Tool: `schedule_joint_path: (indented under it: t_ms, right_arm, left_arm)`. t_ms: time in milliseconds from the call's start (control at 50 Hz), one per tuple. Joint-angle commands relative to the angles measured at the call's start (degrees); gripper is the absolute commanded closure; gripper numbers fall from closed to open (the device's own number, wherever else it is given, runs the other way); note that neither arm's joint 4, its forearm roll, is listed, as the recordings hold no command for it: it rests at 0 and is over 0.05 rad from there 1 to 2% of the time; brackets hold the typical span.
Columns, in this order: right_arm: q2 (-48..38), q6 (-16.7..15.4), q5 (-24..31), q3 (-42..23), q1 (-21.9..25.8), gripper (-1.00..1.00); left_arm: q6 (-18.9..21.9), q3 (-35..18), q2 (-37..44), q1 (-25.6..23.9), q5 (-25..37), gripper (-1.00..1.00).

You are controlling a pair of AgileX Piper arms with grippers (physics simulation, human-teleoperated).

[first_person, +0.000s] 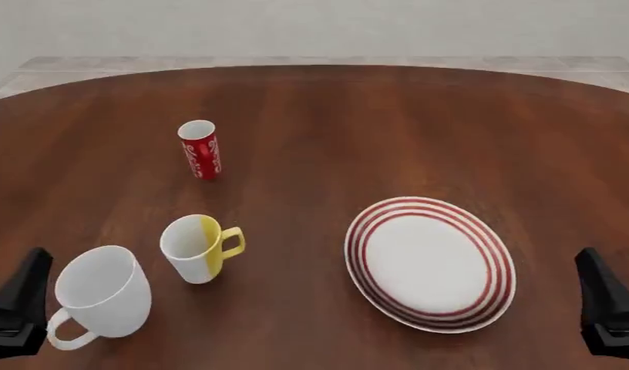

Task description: Pick up the red mug and put it on the plate

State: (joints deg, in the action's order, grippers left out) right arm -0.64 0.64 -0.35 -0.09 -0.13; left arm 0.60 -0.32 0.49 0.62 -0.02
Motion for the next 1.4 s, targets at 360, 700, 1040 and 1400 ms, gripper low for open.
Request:
schedule_joint_path:
  t_ms: [360,700,1040,1400]
  right_arm:
    - [0.4,-0.6,0.2,-0.2,-0.5,-1.0]
    - [0.2,0.5,0.3,-0.2,-1.2,-1.0]
    - [0.4,0.7,0.2,-0.1,-1.5,-1.0]
    - [0.4,1.2,0.1,-0.1,-1.9,-1.0]
  left_arm:
    - [1.5,-2.7,-0.5,-0.3,1.2,-1.0]
    - [2.6,-14.7,10.1,-2.9,5.4,-1.0]
    - [-0.9,-38.7,30.2,-4.2,13.9,-1.0]
    - [-6.7,-49.0,42.8,-6.8,18.6,-1.0]
